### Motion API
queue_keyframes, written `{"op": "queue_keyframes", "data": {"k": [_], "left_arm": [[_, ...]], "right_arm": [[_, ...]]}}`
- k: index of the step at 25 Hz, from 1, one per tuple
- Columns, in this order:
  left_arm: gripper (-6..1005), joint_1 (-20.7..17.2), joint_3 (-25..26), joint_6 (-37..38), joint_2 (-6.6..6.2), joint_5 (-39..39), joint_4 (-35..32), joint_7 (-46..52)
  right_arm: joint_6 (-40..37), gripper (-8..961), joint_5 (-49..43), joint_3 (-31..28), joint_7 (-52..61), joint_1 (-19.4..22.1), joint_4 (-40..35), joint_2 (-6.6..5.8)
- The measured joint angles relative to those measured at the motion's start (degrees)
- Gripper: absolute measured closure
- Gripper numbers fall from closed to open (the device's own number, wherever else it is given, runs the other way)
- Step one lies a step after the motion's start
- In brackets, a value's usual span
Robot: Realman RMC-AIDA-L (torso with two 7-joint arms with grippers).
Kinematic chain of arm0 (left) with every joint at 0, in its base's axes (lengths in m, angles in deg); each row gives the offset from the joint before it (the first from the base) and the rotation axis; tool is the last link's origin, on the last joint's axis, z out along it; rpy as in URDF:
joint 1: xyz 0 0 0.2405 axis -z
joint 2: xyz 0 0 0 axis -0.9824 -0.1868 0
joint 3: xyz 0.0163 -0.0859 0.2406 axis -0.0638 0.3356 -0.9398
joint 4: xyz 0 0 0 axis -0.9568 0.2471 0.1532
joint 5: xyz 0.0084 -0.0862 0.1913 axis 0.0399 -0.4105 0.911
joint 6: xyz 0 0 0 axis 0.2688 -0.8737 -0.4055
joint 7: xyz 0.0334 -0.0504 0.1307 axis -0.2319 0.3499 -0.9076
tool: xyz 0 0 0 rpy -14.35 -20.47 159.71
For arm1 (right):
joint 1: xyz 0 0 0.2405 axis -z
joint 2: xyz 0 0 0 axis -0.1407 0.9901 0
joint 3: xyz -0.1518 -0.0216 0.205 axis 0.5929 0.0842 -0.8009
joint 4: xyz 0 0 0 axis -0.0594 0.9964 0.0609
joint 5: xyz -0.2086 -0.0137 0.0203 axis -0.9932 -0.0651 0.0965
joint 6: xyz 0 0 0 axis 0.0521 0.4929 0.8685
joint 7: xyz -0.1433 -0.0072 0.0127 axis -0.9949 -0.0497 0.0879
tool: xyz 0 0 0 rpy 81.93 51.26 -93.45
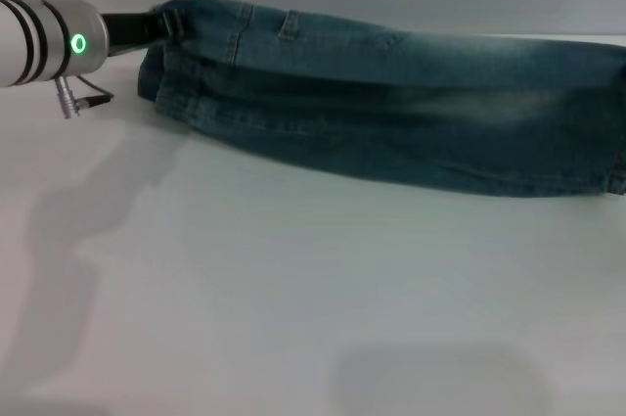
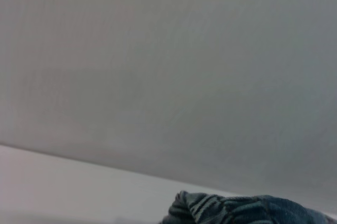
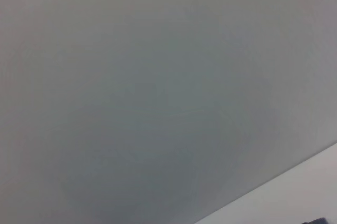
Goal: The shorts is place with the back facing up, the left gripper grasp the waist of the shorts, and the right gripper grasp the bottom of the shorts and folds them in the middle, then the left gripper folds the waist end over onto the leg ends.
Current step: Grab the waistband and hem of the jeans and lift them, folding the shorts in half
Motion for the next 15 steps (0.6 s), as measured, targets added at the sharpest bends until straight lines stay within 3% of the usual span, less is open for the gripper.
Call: {"op": "queue_keyframes", "data": {"k": [8, 10, 15], "left_arm": [[744, 1.0, -0.2, 4.0, 0.08, -11.6, -4.9, -10.4], [741, 1.3, -0.2, 4.1, 0.08, -12.3, -5.4, -11.2], [510, 1.4, -0.1, 3.7, 0.02, -13.0, -5.7, -11.8]], "right_arm": [[1.3, 900, 1.7, 0.0, -5.4, -1.3, -2.8, 0.05], [1.6, 815, 1.6, 0.0, -5.7, -1.6, -3.1, 0.04], [2.2, 646, 1.5, 0.0, -6.7, -1.1, -3.3, 0.05]]}}
